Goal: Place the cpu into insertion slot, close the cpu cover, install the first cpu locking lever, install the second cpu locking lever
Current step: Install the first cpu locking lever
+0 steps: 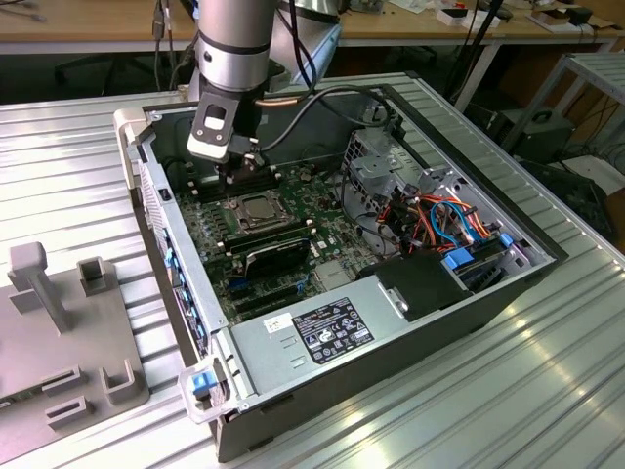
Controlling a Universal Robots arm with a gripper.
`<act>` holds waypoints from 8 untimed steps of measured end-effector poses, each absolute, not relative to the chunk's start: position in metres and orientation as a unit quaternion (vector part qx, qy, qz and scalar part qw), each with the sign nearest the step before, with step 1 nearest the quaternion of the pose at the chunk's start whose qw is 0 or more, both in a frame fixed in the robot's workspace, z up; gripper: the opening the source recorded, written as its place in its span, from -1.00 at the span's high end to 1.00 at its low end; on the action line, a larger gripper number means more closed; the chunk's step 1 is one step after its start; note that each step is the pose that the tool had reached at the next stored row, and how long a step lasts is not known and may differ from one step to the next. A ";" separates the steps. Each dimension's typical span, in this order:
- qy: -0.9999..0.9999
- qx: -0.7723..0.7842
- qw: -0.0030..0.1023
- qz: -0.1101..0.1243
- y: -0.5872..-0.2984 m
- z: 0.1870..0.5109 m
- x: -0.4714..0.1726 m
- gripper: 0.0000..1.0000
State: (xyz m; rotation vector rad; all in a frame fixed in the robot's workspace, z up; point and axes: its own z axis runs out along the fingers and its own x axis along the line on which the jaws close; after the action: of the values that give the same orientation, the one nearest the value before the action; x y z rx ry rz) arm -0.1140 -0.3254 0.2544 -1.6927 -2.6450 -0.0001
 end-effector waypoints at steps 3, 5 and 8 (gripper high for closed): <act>-0.864 -0.503 0.001 0.000 -0.325 0.253 -0.114 0.79; -0.878 -0.479 0.001 0.000 -0.325 0.252 -0.114 0.79; -0.892 -0.452 0.001 0.000 -0.325 0.251 -0.114 0.79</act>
State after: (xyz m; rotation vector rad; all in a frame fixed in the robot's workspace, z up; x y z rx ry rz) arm -0.1140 -0.3254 0.2509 -1.4202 -2.8007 0.0001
